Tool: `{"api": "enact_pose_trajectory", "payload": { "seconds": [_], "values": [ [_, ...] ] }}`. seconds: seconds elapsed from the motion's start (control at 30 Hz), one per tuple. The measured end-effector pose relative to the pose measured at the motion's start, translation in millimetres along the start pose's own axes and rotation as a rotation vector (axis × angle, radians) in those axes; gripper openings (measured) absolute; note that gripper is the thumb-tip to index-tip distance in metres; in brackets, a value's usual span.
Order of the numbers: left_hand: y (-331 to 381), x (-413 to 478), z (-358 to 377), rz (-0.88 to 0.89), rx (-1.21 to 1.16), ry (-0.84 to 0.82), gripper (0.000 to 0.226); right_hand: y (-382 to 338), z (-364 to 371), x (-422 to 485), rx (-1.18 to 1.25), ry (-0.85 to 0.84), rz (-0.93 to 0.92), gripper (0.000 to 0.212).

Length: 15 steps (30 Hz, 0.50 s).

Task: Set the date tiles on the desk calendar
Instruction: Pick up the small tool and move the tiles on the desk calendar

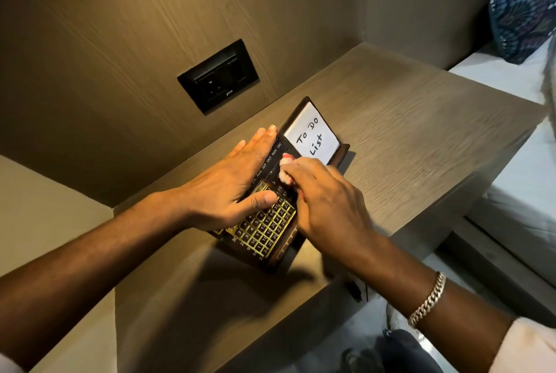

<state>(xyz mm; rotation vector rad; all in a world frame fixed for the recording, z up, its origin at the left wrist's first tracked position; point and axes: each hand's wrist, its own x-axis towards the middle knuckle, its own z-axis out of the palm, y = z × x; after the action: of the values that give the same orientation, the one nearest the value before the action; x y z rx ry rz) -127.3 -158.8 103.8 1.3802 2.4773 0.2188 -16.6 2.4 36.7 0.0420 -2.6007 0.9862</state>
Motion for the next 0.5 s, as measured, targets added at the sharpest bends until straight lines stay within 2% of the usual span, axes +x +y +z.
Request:
{"api": "enact_pose_trajectory", "payload": {
  "seconds": [0.17, 0.3, 0.43, 0.5],
  "values": [
    [-0.8, -1.1, 0.4, 0.013, 0.018, -0.003, 0.102, -7.2, 0.7, -3.2, -0.054, -0.089, -0.127, 0.051],
    [1.1, -1.1, 0.5, -0.001, 0.02, -0.007, 0.105, 4.9, -9.7, 11.6, -0.085, -0.025, -0.014, 0.045],
    [2.0, -3.9, -0.7, 0.011, 0.029, -0.023, 0.104, -11.8, 0.8, -5.0, -0.007, -0.078, -0.106, 0.042],
    [2.0, -5.2, 0.1, 0.009, 0.033, -0.029, 0.103, -5.9, -2.5, -1.9, -0.007, -0.067, -0.085, 0.042]
  ]
}}
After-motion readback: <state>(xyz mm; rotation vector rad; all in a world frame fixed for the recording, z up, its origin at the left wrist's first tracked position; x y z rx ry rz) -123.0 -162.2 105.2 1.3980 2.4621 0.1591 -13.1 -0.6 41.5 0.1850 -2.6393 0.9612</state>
